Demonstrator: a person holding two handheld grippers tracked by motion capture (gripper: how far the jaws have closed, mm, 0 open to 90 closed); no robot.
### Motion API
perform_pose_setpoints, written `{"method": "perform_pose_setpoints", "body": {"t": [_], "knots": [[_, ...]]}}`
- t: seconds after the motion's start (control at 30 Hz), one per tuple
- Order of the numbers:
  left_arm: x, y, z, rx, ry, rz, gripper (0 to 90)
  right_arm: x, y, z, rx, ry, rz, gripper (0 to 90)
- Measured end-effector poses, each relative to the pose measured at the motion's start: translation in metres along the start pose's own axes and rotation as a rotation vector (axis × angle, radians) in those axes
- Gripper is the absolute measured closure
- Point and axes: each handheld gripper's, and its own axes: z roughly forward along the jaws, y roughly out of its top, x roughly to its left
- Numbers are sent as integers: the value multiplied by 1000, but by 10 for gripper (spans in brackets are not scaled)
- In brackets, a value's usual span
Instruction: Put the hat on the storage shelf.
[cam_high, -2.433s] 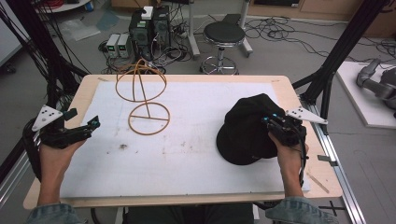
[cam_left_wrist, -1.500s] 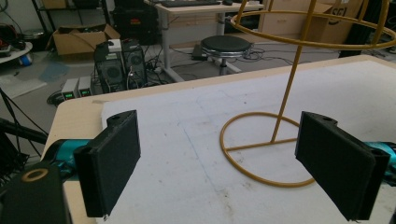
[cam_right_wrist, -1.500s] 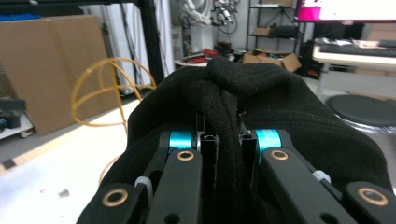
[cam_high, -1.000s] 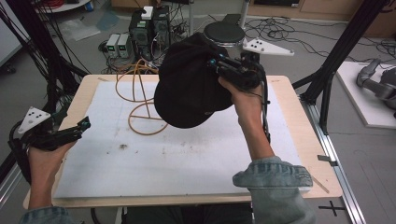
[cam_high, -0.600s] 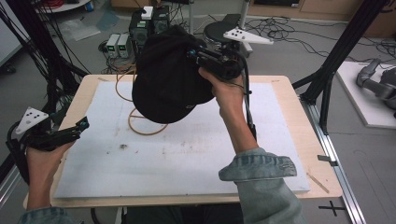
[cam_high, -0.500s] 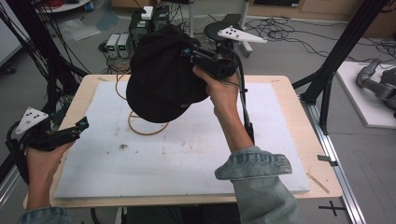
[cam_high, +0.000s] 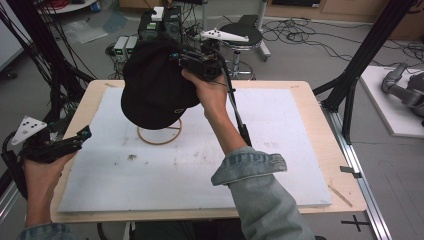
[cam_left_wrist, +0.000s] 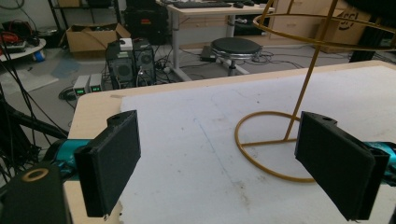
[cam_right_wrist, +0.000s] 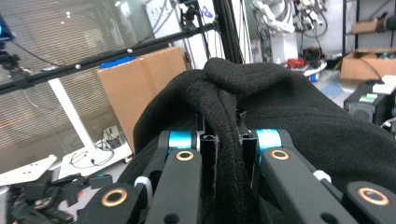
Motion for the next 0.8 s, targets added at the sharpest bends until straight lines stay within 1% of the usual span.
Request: {"method": "perform_pose_setpoints", "body": {"t": [0.03,0.07,0.17,0.27,0.3,0.33,0.4,0.43,0.47,0.63,0.7,0.8], "knots": [[0,0,0,0,0,1,146,0,0,0,0,0,0,852],[0,0,0,-2,1,1,146,-2,-3,9,10,-7,12,851],[2,-1,-1,1,6,-2,146,-5,-8,21,19,-20,22,848],[3,-2,-1,4,8,-4,146,-7,-12,34,28,-27,42,842],[3,-2,-1,4,8,-4,146,-7,-12,34,28,-27,42,842],[2,-2,-1,4,7,-3,146,-7,-15,42,39,-40,41,836],[2,-1,-1,3,7,0,146,-6,-17,49,48,-52,40,829],[1,-1,-1,3,5,-1,146,-6,-17,49,48,-52,40,829],[1,-1,-1,1,3,-2,146,-6,-19,55,60,-61,32,818],[0,-2,1,3,0,0,146,-6,-22,68,93,-86,12,784],[-1,-2,1,10,2,5,146,-7,-23,70,99,-89,14,778],[-2,-2,2,11,-3,4,146,-9,-27,78,116,-90,31,735]]}}
